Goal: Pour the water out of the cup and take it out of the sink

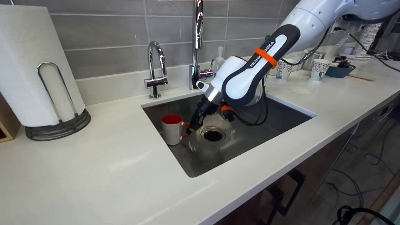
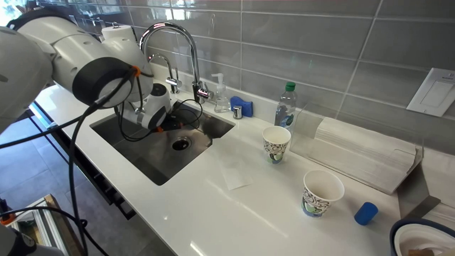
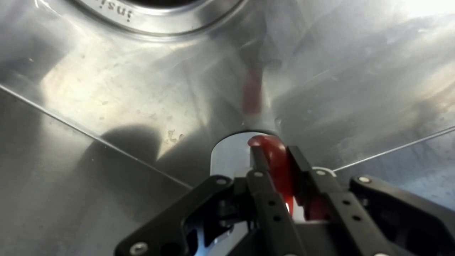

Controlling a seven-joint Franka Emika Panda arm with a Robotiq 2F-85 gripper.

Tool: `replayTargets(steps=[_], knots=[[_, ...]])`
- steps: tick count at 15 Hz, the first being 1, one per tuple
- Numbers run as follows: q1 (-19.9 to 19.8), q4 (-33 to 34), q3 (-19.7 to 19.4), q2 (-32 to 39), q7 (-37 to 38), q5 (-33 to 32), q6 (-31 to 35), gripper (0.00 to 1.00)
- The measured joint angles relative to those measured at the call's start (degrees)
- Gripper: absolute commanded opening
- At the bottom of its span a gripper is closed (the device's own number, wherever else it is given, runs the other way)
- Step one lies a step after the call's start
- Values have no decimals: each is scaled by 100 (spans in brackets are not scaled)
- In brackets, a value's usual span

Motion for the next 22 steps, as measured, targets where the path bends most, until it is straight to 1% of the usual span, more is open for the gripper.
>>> replayTargets(steps=[3, 7, 15, 18, 22], knots=[[-9, -377, -144, -216, 65, 0, 264, 5], [-8, -1002, -341, -517, 287, -2, 794, 5], [-9, -2146, -784, -1324, 1103, -196, 1939, 5], [5, -2360, -894, -1597, 1363, -306, 2014, 5], [-2, -2431, -989, -1638, 1588, -427, 2008, 5]])
